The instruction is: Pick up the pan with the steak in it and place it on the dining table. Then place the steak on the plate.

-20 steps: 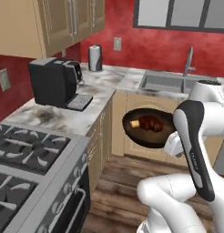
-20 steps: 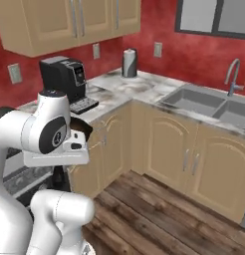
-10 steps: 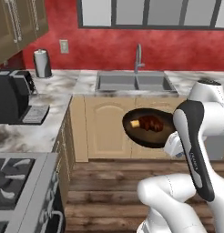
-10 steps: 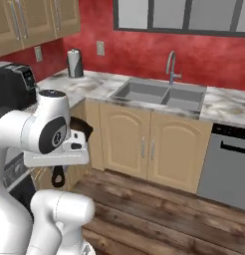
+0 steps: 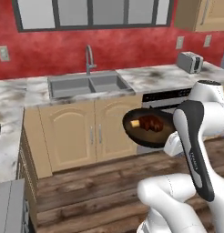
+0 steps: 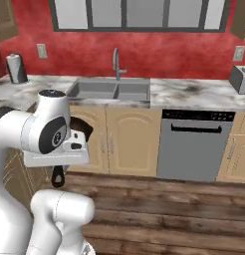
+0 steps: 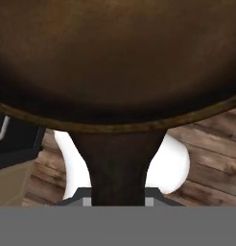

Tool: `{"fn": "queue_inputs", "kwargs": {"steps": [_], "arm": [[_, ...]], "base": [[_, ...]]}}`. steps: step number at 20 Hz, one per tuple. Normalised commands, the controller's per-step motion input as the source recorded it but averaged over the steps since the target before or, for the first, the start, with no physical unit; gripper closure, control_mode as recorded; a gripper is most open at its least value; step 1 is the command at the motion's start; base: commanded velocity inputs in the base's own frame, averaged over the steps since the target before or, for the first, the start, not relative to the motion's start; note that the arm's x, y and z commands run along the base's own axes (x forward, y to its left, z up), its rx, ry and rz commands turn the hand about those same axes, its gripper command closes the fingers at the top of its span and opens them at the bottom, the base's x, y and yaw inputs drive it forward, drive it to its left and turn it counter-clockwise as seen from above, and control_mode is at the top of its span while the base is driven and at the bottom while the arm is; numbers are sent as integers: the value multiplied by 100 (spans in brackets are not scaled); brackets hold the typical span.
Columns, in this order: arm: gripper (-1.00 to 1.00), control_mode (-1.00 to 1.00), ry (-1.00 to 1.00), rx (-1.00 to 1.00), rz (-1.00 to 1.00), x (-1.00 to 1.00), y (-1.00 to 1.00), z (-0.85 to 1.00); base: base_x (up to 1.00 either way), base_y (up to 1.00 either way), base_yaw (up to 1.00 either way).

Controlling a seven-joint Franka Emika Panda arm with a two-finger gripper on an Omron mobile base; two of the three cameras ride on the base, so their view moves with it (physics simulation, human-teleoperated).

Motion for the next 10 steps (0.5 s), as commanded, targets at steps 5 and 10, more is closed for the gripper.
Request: {"fn": "queue_inputs", "kwargs": {"steps": [5, 10], "arm": [[100, 100, 0, 0, 0, 0, 0, 0], [100, 100, 0, 0, 0, 0, 0, 0]], "base": [[0, 0, -50], [0, 0, -50]]}}
